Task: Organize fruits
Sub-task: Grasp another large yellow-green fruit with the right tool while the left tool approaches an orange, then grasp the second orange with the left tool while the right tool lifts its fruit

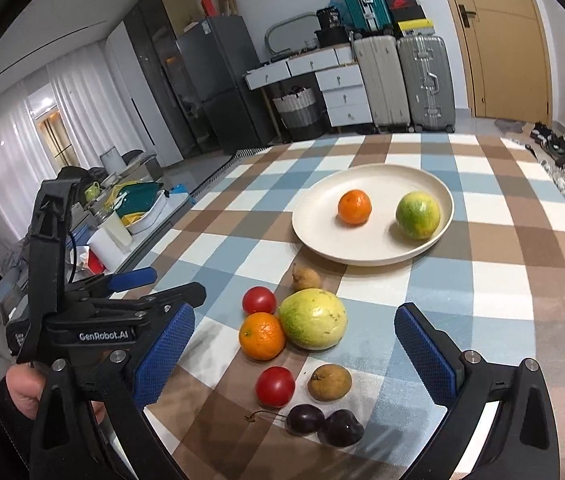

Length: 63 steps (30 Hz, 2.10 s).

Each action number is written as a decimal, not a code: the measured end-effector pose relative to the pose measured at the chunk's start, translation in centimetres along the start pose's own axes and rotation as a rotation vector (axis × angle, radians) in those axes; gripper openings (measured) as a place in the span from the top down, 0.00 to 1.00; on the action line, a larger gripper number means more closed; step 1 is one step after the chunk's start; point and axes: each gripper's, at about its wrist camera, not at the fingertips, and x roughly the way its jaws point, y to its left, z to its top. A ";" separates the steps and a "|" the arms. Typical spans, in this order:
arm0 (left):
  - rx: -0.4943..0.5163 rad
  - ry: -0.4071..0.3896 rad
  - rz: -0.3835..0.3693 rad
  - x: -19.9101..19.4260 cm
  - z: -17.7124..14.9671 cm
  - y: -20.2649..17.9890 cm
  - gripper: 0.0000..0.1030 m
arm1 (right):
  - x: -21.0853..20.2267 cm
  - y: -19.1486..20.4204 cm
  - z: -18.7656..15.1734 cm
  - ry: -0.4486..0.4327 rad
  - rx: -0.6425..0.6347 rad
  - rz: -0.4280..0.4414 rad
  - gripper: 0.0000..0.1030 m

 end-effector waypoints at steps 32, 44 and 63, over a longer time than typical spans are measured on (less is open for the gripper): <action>0.012 0.081 -0.106 2.9 -0.6 -1.3 0.01 | 6.0 -4.0 -0.6 0.115 0.129 0.113 0.47; 0.054 0.143 -0.179 4.5 -0.6 -4.5 0.01 | 3.3 -5.0 -0.2 0.052 0.147 0.121 0.47; 0.085 0.169 -0.176 6.1 -0.9 -6.8 0.49 | 1.7 -6.7 -0.8 0.007 0.190 0.127 0.47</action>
